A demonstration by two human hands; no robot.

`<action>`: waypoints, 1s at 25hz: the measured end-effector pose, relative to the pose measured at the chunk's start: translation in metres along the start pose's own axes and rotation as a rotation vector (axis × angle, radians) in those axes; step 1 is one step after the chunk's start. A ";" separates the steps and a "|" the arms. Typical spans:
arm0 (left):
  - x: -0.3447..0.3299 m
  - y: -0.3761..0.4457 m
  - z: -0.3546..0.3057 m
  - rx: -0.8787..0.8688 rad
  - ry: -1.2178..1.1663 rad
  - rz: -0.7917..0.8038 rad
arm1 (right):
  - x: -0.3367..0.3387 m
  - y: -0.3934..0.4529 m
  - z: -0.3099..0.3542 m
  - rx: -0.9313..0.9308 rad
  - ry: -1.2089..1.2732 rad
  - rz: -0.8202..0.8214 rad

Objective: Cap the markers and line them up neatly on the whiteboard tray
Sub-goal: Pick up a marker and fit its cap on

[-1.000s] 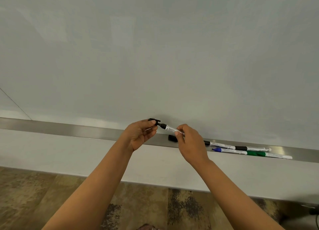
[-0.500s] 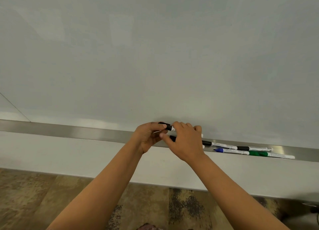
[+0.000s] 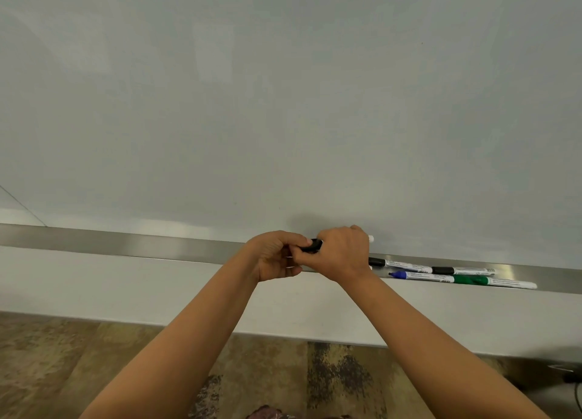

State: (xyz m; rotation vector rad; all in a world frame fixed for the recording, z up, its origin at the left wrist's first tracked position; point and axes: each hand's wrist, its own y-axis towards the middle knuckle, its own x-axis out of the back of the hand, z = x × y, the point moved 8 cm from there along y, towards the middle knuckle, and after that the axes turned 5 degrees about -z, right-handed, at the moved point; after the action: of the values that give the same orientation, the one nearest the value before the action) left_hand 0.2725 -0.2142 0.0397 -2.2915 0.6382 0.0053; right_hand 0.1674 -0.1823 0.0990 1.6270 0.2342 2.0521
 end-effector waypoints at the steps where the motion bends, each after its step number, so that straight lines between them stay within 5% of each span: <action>1: -0.001 0.000 0.000 0.006 0.020 0.008 | -0.004 0.000 -0.002 0.016 0.001 0.017; 17: 0.075 0.027 -0.020 -0.170 0.254 -0.272 | -0.071 -0.012 -0.027 0.082 0.209 0.471; 25: 0.100 0.040 -0.018 -0.369 0.785 -0.510 | -0.098 -0.020 -0.005 0.118 0.106 0.501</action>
State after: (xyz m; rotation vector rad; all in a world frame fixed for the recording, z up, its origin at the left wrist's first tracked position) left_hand 0.3390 -0.2953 0.0072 -2.7323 0.4174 -1.1447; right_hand 0.1836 -0.2120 0.0042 1.7840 -0.0243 2.5414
